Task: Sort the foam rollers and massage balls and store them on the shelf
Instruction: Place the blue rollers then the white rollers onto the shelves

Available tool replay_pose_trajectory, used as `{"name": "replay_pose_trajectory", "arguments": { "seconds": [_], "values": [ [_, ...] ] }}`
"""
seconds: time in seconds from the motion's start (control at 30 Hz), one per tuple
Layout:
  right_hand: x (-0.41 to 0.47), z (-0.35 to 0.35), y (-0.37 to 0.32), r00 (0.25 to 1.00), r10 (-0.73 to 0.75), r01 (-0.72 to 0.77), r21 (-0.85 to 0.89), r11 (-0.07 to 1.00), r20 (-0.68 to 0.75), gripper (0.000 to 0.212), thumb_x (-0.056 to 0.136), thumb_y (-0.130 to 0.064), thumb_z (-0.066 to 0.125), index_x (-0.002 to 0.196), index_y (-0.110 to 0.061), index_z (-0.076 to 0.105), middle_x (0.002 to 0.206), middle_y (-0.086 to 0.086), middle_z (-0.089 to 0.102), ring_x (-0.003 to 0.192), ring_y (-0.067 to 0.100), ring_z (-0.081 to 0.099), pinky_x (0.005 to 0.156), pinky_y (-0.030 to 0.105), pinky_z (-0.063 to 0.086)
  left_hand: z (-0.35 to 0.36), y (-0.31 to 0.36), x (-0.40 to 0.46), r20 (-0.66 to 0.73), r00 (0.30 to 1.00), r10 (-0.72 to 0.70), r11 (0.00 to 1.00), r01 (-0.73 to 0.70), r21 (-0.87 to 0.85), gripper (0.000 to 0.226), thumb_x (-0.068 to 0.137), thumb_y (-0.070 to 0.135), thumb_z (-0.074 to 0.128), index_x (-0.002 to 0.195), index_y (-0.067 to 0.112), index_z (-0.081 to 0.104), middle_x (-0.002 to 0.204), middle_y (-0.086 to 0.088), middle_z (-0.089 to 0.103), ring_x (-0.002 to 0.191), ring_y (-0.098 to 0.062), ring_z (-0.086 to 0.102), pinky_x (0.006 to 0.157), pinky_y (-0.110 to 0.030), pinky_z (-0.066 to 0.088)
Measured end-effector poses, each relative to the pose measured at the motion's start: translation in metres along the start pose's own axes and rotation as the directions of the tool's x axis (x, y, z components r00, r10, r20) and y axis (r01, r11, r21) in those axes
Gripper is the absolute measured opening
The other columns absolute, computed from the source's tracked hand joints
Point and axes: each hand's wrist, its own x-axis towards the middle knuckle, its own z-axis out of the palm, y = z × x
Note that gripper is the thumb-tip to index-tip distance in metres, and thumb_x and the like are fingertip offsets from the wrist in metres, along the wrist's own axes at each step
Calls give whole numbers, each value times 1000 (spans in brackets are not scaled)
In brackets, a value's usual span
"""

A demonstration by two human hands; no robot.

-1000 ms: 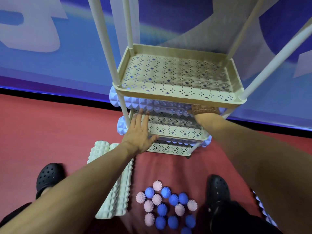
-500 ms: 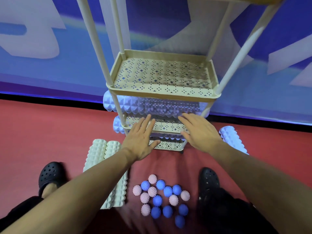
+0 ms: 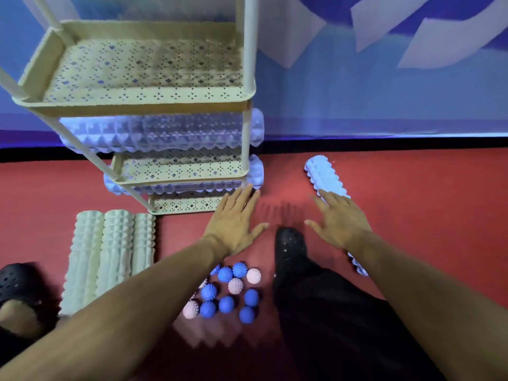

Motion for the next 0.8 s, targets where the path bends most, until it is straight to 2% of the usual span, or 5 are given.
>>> {"name": "replay_pose_trajectory", "arguments": {
  "seconds": [0.13,0.47,0.57,0.67,0.8],
  "values": [
    [-1,46,45,955,223,-237,51,970,193,83,92,-73,38,160,-31,13,167,3,14,151,27,22,121,46,22,33,34,30,78,997,12,1000,-11,-14,85,93,74,8,160,23,-5,168,0,-10,155,-18,-8,126,-43,0],
    [28,140,110,745,510,-625,184,758,430,115,76,-84,53,159,-30,-5,164,16,15,147,40,27,118,52,26,113,56,86,192,978,-87,990,107,-97,83,96,71,22,160,23,3,169,-2,2,155,-21,2,126,-42,2],
    [36,162,116,721,539,-661,200,723,435,119,72,-84,58,157,-25,0,156,17,25,139,42,37,113,51,32,129,53,96,214,972,-95,986,122,-117,84,95,72,24,160,24,2,169,-1,1,155,-21,2,126,-42,2],
    [42,175,114,699,624,-702,168,692,349,122,64,-89,60,153,-18,18,144,15,33,127,41,41,104,49,36,139,54,102,234,966,-107,983,138,-122,84,96,70,26,161,23,2,169,-1,0,155,-20,1,126,-40,0],
    [48,194,115,666,665,-746,280,604,338,110,57,-87,68,132,-15,34,132,13,40,120,39,50,101,52,41,151,57,106,244,960,-136,976,171,-132,83,96,70,28,161,24,4,169,-2,3,155,-21,3,126,-40,3]
  ]
}}
